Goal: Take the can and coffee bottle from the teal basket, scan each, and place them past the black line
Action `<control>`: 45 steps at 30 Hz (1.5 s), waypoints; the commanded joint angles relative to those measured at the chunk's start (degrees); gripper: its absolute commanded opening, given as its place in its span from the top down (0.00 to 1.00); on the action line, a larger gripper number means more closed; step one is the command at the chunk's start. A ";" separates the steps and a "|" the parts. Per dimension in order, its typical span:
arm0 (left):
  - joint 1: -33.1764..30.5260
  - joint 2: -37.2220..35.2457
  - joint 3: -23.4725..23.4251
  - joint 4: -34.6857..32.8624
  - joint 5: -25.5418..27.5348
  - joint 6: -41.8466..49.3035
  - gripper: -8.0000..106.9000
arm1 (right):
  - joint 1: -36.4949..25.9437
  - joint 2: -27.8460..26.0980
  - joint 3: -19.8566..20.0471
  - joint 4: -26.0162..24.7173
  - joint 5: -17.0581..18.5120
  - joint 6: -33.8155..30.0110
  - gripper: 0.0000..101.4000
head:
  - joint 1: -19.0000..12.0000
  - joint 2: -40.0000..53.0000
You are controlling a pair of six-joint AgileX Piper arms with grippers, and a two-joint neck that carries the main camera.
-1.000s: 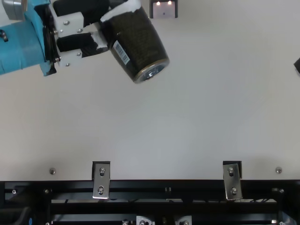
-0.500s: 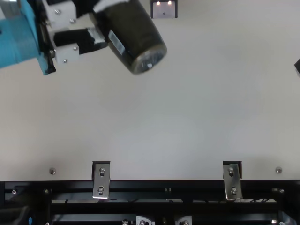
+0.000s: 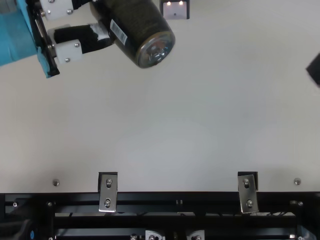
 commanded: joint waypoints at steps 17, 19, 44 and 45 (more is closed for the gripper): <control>0.00 0.00 0.00 0.00 0.00 0.00 0.84 | 25.53 12.64 1.42 2.94 -16.11 2.05 0.00 | -1.54 -0.12; 0.00 0.00 0.00 0.00 0.00 0.00 0.84 | 27.64 14.28 1.28 3.43 -17.57 2.01 0.00 | -1.54 -0.12; 0.00 0.00 0.00 0.00 0.00 0.00 0.84 | 34.18 22.73 -0.07 8.95 -23.08 2.88 0.00 | -1.54 -0.12; 0.00 0.00 0.00 0.00 0.00 0.00 0.84 | 34.17 22.71 0.23 10.32 -23.01 2.89 0.00 | -1.54 -0.12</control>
